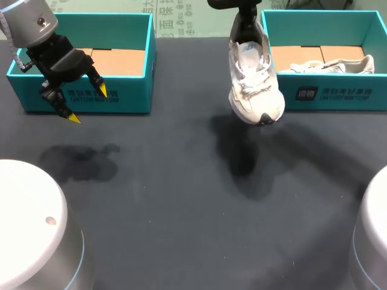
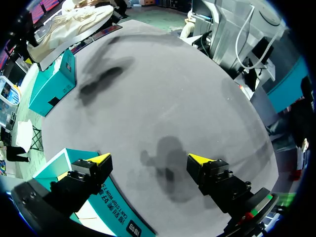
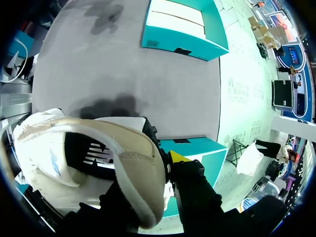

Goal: Take the shoe out of the shoebox, open the shoe tongue, remove and reinsert the insole, then place the shoe into the shoebox

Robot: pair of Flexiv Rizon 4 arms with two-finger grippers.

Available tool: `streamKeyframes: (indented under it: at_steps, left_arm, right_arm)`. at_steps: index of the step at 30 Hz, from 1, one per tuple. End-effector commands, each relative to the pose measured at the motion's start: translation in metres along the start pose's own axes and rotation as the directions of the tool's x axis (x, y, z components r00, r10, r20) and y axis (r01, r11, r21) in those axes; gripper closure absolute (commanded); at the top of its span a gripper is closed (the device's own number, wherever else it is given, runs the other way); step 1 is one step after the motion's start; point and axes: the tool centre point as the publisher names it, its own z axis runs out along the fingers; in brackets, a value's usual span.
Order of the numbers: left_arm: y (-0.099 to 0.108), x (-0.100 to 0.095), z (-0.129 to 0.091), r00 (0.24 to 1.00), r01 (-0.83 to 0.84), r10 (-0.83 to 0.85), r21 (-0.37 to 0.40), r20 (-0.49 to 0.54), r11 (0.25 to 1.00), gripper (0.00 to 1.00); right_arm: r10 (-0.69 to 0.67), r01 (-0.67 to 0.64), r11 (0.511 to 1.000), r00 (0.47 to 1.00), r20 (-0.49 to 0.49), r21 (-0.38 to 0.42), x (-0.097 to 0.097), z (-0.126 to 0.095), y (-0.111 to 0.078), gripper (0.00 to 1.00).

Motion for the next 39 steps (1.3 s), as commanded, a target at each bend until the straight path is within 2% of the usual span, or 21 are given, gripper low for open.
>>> streamKeyframes:
  at_steps: [1,11,19,31,33,39]
  left_arm:
    - [0.0,0.001,0.0,1.0,0.0,0.0,-0.003,0.0,1.0,0.0]
    - [0.0,0.001,0.0,1.0,0.0,0.0,-0.003,0.0,1.0,0.0]
    - [0.0,0.001,0.0,1.0,0.0,0.0,-0.003,0.0,1.0,0.0]
    - [0.0,0.001,0.0,1.0,0.0,0.0,-0.003,0.0,1.0,0.0]
    - [0.0,0.001,0.0,1.0,0.0,0.0,-0.003,0.0,1.0,0.0]
    - [0.0,0.001,0.0,1.0,0.0,0.0,-0.003,0.0,1.0,0.0]
  right_arm:
    - [-0.002,0.002,1.0,1.0,0.007,-0.023,0.003,0.001,-0.008,1.0]
    - [-0.002,0.002,1.0,1.0,0.007,-0.023,0.003,0.001,-0.008,1.0]
    - [0.11,-0.11,0.994,0.994,0.02,0.015,-0.048,0.001,-0.082,1.0]
    - [0.145,-0.151,0.984,0.987,0.07,0.091,-0.134,-0.003,-0.171,1.0]
    - [0.139,-0.145,0.985,0.988,0.067,0.094,-0.145,-0.002,-0.181,1.0]
    - [0.139,-0.145,0.985,0.988,0.067,0.094,-0.145,-0.002,-0.181,1.0]
